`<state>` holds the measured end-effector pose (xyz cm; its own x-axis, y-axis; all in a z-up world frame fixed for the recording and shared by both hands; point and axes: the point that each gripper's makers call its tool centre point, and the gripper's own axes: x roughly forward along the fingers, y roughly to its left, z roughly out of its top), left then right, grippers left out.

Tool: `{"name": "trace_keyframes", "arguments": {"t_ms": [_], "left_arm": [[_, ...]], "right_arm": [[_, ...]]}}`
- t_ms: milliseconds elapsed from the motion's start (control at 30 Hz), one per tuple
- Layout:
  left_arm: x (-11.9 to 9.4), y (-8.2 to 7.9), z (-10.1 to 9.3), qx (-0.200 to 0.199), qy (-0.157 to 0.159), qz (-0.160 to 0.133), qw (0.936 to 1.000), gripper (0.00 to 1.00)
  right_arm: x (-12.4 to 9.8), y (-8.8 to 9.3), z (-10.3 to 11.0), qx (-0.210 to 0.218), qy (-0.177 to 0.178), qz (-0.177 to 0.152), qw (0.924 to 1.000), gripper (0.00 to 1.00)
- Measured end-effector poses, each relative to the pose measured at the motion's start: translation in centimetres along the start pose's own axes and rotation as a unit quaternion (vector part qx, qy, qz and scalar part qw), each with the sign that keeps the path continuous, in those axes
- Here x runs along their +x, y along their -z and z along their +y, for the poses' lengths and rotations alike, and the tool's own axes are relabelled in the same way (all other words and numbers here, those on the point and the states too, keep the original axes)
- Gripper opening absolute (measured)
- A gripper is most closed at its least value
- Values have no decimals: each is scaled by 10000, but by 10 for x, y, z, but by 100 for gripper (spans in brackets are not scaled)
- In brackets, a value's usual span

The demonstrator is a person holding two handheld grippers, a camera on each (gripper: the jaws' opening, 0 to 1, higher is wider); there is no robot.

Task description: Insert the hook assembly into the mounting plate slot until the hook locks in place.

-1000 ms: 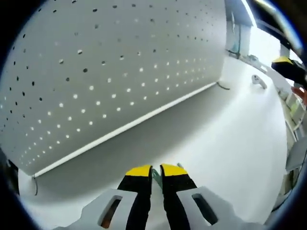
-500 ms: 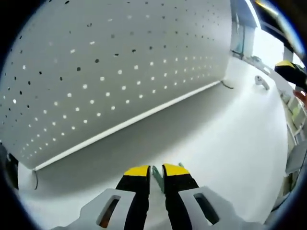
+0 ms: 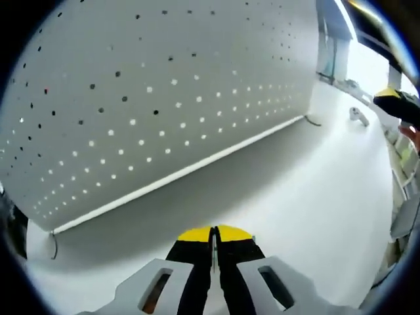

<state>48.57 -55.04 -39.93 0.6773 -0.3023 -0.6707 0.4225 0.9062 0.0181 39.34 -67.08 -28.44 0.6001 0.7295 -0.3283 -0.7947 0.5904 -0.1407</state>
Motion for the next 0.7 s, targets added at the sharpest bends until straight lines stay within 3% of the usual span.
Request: {"name": "trace_keyframes", "arguments": {"t_ms": [200, 367, 567, 700], "left_arm": [[-20, -15, 11, -605, 119, -427, 9972, 2], [-40, -25, 16, -763, 198, -730, 9942, 1], [-76, -45, 15, -921, 404, -1289, 9865, 1], [-109, -62, 15, -1078, 554, -1890, 9745, 1]], "right_arm": [[3, -12, 5, -109, -41, -34, 9999, 72], [5, -26, 12, -231, -49, -88, 9997, 72], [6, -46, 23, -358, -25, -168, 9992, 69], [8, -60, 27, -361, 70, -223, 9991, 65]]}}
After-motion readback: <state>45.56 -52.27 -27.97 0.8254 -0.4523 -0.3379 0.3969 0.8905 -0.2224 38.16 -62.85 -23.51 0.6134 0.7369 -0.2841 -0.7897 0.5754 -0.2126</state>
